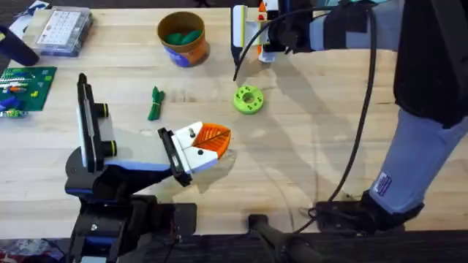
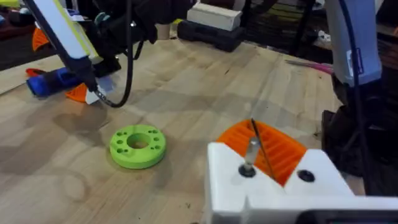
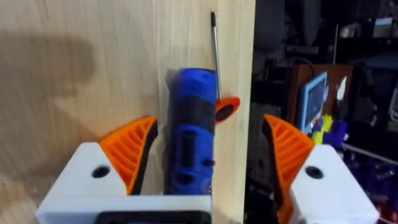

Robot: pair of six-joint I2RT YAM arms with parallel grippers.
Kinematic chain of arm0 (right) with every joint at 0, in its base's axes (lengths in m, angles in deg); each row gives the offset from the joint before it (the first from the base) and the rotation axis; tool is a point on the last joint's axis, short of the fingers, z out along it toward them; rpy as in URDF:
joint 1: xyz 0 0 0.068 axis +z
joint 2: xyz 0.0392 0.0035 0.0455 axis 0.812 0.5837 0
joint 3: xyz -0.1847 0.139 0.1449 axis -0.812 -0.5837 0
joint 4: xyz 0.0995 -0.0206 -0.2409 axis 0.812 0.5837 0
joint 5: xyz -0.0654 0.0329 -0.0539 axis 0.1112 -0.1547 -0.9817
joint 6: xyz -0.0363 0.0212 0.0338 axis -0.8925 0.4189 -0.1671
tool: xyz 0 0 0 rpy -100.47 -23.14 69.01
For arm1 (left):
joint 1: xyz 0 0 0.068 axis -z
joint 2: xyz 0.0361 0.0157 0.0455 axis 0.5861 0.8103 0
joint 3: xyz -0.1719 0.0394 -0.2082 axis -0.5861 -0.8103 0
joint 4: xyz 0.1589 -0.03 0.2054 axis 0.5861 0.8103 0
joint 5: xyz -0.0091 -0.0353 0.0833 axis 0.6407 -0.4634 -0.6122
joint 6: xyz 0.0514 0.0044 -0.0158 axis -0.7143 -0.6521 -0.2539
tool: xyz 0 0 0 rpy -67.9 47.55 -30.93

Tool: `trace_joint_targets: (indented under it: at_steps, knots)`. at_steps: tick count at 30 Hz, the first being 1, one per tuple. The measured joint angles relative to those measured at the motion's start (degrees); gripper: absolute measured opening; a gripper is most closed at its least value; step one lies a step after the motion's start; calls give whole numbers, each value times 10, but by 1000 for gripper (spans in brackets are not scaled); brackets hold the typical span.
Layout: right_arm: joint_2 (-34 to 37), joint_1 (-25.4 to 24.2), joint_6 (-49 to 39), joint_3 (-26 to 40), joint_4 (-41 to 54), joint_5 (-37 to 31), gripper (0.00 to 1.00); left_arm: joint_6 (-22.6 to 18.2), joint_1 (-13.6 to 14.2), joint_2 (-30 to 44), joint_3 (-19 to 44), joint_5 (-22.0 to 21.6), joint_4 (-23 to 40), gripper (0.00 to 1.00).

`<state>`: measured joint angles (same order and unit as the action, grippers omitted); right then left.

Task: Pick up the gripper from the table and insert it into the empty holder that is missing its gripper. Then pick up a screw, insert it into the mounting hole, and use the screwdriver to tighten it. Finally, clean up the table by picking up the vegetable and placing it into the bucket.

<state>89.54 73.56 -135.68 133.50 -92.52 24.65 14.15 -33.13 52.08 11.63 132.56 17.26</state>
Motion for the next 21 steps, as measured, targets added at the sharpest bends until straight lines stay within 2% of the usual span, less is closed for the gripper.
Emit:
trace_joint_targets:
  at_steps: [8, 9, 15, 20, 21]
  knots:
    - [-12, 16, 27, 0, 38, -36, 994, 0, 0, 0, 0, 0, 0, 20]
    - [-27, 24, 64, -3, 75, -36, 995, 0, 0, 0, 0, 0, 0, 20]
    - [-103, 29, 182, -19, 166, -34, 995, 0, 0, 0, 0, 0, 0, 20]
    - [-221, 29, 324, -19, 209, -34, 995, 0, 0, 0, 0, 0, 0, 20]
    - [-221, 29, 324, -19, 209, -34, 995, 0, 0, 0, 0, 0, 0, 20]
